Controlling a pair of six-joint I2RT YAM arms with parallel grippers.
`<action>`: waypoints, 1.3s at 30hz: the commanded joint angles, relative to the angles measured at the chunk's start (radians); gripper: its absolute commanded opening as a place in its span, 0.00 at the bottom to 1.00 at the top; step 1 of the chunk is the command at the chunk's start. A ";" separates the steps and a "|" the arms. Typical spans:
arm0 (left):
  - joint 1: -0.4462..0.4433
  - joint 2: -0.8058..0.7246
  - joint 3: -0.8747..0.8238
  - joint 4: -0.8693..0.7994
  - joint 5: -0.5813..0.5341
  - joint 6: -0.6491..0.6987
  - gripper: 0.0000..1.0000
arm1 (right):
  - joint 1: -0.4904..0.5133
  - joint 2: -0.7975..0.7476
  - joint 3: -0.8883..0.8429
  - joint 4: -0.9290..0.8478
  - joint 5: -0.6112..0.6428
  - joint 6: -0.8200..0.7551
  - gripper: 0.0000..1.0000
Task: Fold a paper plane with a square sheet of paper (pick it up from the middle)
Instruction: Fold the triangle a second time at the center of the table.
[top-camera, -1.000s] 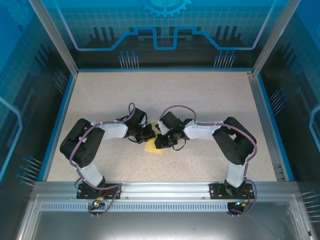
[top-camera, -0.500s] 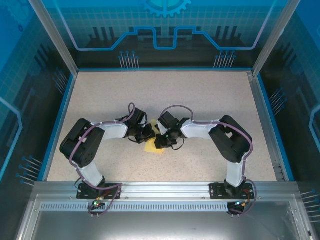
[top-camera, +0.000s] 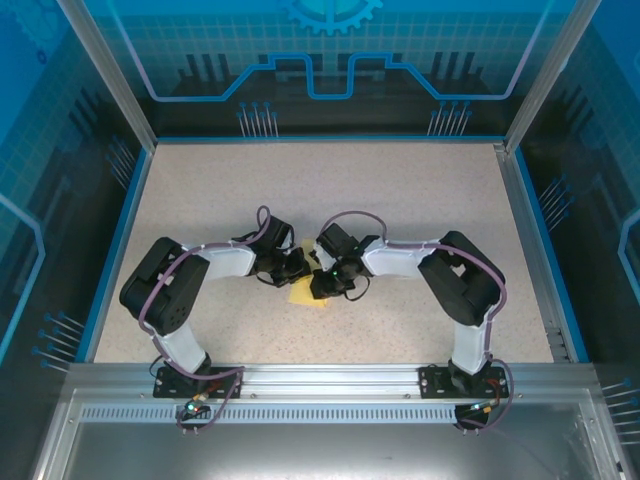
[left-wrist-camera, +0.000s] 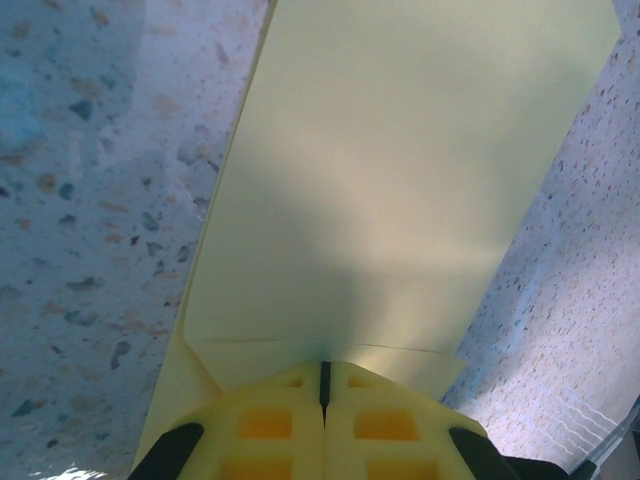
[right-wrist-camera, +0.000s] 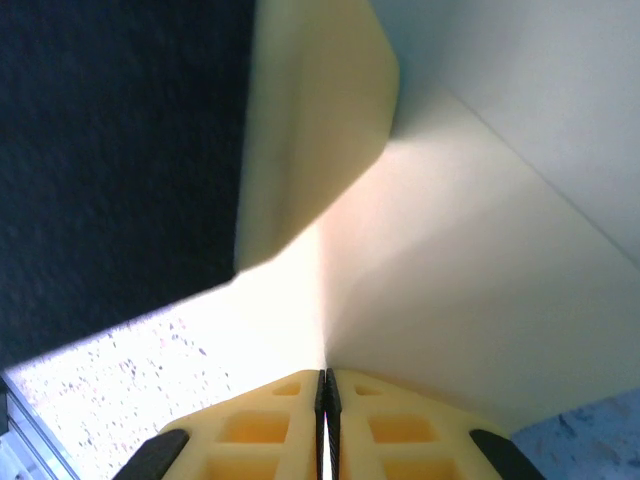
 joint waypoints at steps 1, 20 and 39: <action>-0.001 0.053 -0.050 -0.100 -0.081 -0.028 0.06 | 0.002 -0.021 -0.055 -0.092 -0.048 -0.024 0.12; -0.001 0.040 -0.043 -0.092 -0.072 -0.021 0.05 | -0.001 -0.192 -0.129 0.024 0.038 -0.007 0.12; -0.001 0.023 -0.025 -0.084 -0.027 -0.023 0.07 | -0.068 -0.157 -0.094 0.099 0.059 0.064 0.24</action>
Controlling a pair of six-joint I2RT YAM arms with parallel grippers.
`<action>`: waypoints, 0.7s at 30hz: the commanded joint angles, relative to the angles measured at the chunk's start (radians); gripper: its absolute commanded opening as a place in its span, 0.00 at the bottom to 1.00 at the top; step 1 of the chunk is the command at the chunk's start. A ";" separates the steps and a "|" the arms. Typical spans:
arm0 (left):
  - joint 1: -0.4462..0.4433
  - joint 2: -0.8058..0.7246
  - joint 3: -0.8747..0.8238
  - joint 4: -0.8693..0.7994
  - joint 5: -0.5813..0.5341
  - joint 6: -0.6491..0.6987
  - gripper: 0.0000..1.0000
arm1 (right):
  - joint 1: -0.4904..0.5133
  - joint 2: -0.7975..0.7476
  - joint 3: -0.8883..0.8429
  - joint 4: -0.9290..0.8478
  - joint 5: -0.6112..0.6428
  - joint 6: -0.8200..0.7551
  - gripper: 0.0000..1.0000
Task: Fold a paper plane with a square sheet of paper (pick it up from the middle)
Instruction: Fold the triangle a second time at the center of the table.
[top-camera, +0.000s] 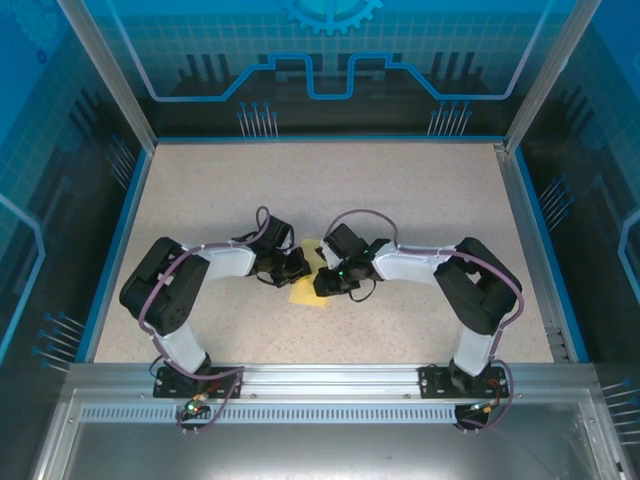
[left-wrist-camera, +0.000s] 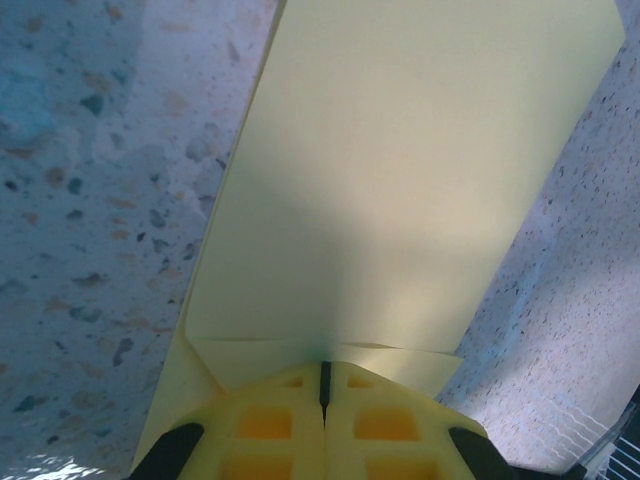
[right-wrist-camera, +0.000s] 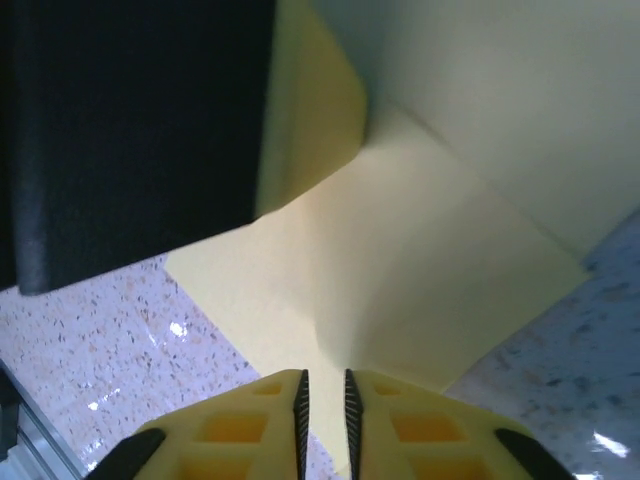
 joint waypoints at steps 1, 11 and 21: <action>-0.001 0.017 -0.027 -0.074 -0.017 0.003 0.09 | -0.058 -0.061 -0.015 0.025 0.000 0.016 0.27; -0.001 -0.040 -0.030 -0.050 0.005 0.003 0.19 | -0.146 0.039 0.050 -0.024 -0.079 -0.091 0.36; -0.001 -0.109 -0.073 0.057 0.060 -0.036 0.27 | -0.152 0.095 0.074 -0.019 -0.163 -0.128 0.36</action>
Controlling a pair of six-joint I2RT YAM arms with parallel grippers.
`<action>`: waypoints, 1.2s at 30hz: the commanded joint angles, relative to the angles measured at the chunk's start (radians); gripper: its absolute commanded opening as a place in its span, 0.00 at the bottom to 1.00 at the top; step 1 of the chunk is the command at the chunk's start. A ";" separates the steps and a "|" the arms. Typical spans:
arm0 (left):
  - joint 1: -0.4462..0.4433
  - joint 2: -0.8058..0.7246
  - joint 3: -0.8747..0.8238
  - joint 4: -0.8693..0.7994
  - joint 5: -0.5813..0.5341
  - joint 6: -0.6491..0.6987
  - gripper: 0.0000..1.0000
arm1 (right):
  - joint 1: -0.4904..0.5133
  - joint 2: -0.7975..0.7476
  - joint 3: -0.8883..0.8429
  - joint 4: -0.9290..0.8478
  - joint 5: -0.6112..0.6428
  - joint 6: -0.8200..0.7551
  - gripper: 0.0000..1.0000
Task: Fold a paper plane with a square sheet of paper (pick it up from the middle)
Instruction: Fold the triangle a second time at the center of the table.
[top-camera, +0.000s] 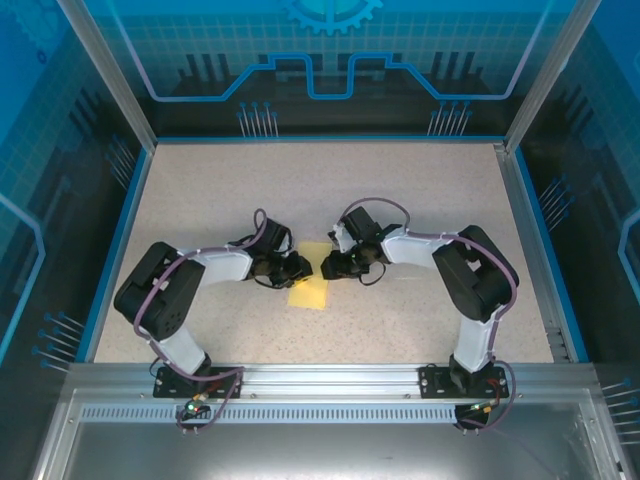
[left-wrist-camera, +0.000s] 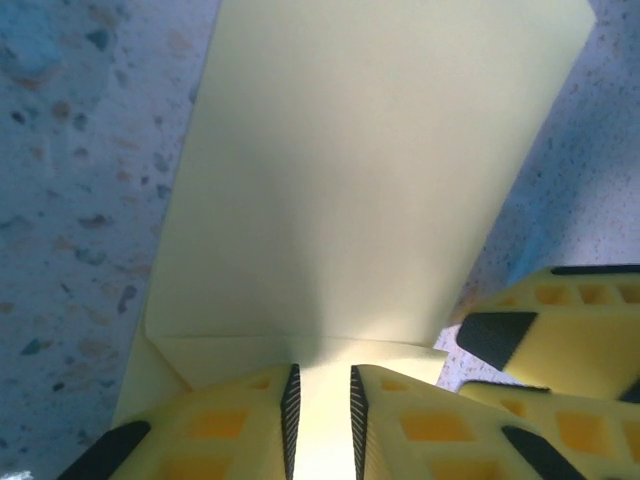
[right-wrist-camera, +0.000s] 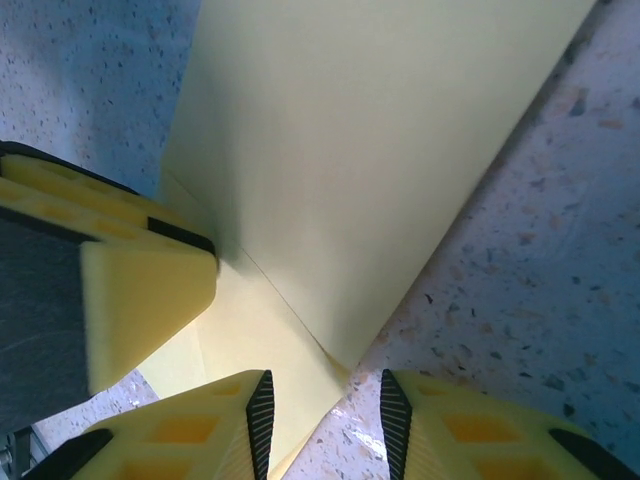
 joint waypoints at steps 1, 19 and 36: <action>-0.001 -0.070 -0.025 0.020 0.035 -0.022 0.28 | -0.006 0.021 0.023 -0.019 -0.054 -0.030 0.36; 0.000 -0.095 -0.065 0.025 0.036 -0.029 0.30 | 0.018 0.029 -0.001 0.014 -0.163 -0.065 0.32; -0.001 -0.076 -0.068 -0.040 0.055 0.027 0.32 | 0.025 0.084 0.063 -0.058 -0.082 -0.122 0.14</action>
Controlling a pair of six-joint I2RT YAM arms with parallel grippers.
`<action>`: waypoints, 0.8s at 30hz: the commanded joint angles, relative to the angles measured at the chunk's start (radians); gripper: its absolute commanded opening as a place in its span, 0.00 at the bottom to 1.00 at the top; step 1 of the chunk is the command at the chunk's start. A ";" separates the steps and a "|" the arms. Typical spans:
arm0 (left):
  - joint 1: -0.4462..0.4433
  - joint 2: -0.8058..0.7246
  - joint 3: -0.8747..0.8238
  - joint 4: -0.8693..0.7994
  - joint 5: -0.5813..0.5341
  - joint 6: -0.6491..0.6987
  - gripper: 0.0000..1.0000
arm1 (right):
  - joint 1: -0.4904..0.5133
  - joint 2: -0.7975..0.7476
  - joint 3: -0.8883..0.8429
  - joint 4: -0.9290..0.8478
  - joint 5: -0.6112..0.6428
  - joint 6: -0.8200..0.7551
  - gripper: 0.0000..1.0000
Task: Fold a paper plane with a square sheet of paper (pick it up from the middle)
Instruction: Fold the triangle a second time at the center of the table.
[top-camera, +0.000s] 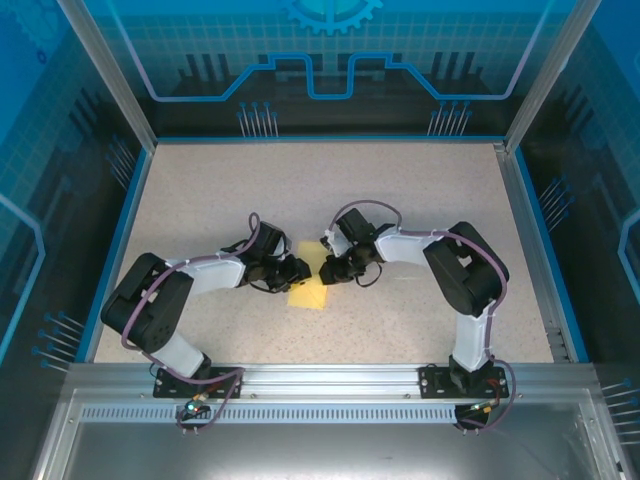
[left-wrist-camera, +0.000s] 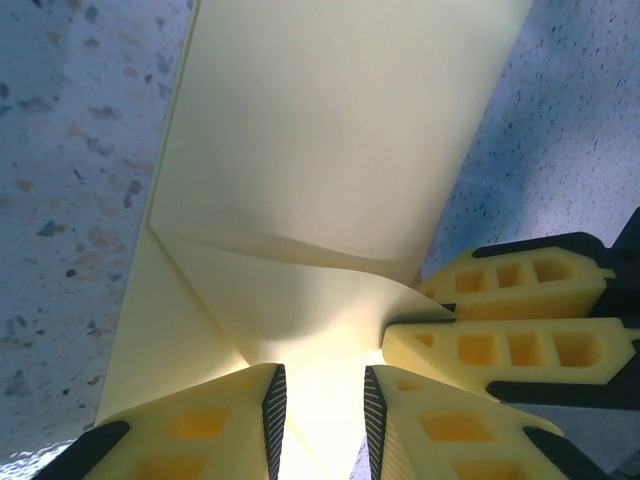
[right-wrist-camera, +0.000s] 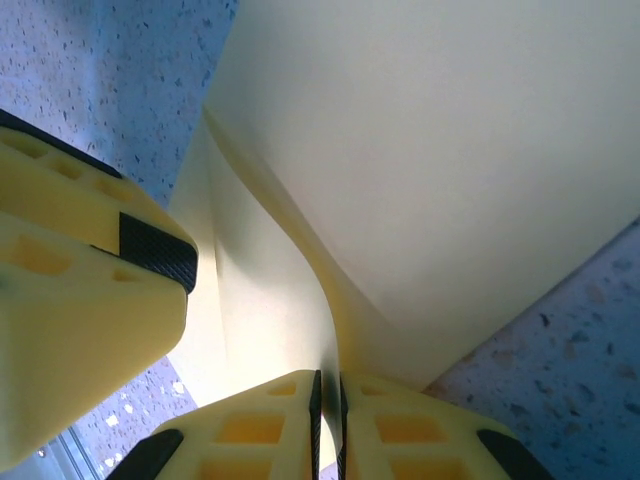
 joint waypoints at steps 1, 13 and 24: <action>-0.001 0.010 -0.007 -0.044 0.029 0.033 0.31 | 0.009 0.024 0.021 -0.026 0.010 -0.022 0.14; -0.001 0.013 0.004 -0.063 0.036 0.058 0.33 | 0.009 0.030 0.034 -0.033 0.031 -0.026 0.14; -0.001 0.002 -0.003 -0.097 0.028 0.091 0.33 | 0.009 0.040 0.050 -0.038 0.036 -0.035 0.13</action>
